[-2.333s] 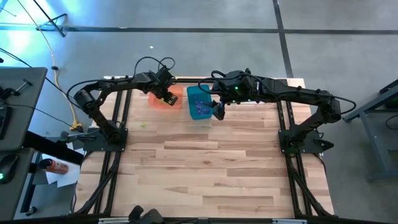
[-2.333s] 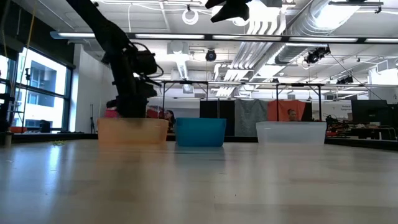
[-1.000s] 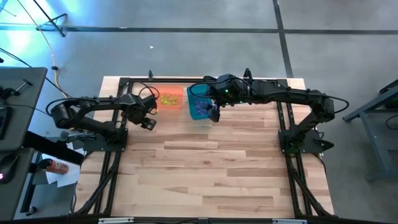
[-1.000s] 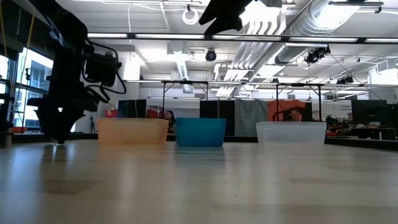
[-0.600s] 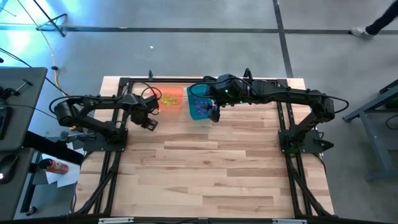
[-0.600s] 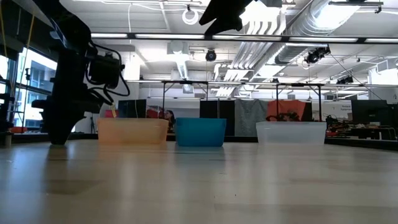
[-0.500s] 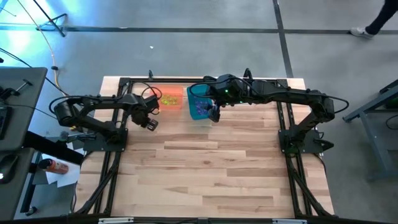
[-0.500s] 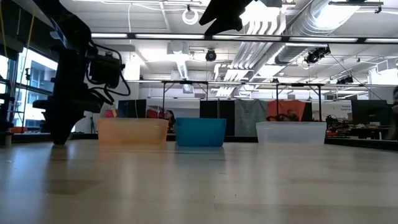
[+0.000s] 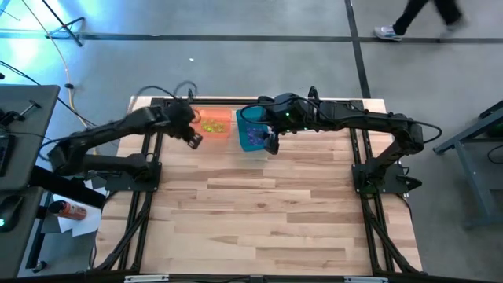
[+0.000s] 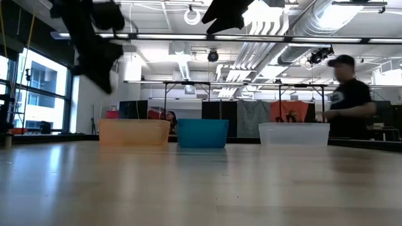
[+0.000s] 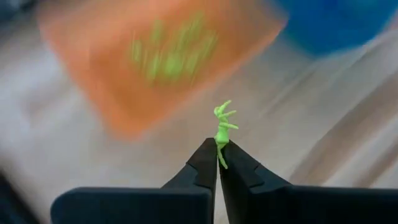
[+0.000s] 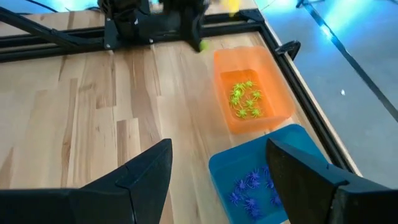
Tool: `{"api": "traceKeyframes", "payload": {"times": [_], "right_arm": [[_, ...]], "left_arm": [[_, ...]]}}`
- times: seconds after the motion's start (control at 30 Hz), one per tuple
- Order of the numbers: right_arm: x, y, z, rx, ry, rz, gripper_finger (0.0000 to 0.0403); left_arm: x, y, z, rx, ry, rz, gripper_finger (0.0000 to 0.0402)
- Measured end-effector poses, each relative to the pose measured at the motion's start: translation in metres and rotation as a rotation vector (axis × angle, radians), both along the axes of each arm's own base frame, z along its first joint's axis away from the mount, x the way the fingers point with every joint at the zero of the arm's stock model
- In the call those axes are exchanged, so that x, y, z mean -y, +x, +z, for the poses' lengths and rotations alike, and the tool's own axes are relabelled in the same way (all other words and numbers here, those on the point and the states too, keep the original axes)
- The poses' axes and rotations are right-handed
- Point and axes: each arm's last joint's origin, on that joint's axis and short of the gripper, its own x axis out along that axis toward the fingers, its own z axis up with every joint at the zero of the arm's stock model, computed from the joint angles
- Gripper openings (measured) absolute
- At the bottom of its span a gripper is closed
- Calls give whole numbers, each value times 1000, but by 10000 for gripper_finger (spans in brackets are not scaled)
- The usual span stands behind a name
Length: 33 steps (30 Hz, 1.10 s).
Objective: Sort Halloween decoration
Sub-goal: Put the green spider toy into the orange bin
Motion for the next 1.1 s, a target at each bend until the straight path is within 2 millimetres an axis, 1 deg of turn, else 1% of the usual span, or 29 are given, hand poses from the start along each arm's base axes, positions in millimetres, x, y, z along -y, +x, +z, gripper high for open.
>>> {"api": "traceKeyframes", "payload": {"times": [0.07,0.13,0.2,0.27,0.37,0.5,0.6,0.73,0.87,0.97,1.1], "right_arm": [[0,-3,4,12,-7,3,255],[0,-6,8,25,-8,0,255],[0,-10,13,40,-11,0,255],[-1,-15,19,60,-13,-2,255],[-2,-22,26,86,-11,-6,255],[-5,-27,34,129,17,8,255],[-6,-27,40,184,37,52,255],[-8,-24,46,253,48,103,255],[-7,-24,47,261,46,104,255],[-7,-24,47,261,46,101,255],[-7,-24,47,259,47,101,255]], "left_arm": [[1,0,26,109,103,-58,1],[2,-2,53,254,219,-131,1],[5,0,81,468,346,-224,1],[8,-1,103,667,446,-311,1],[13,0,131,926,560,-413,0],[22,2,155,1185,606,-463,0],[33,6,162,1270,632,-549,0],[47,13,161,1264,640,-630,0],[54,20,158,1248,652,-624,0],[55,24,157,1234,662,-616,0],[53,29,154,1226,632,-588,0]]}}
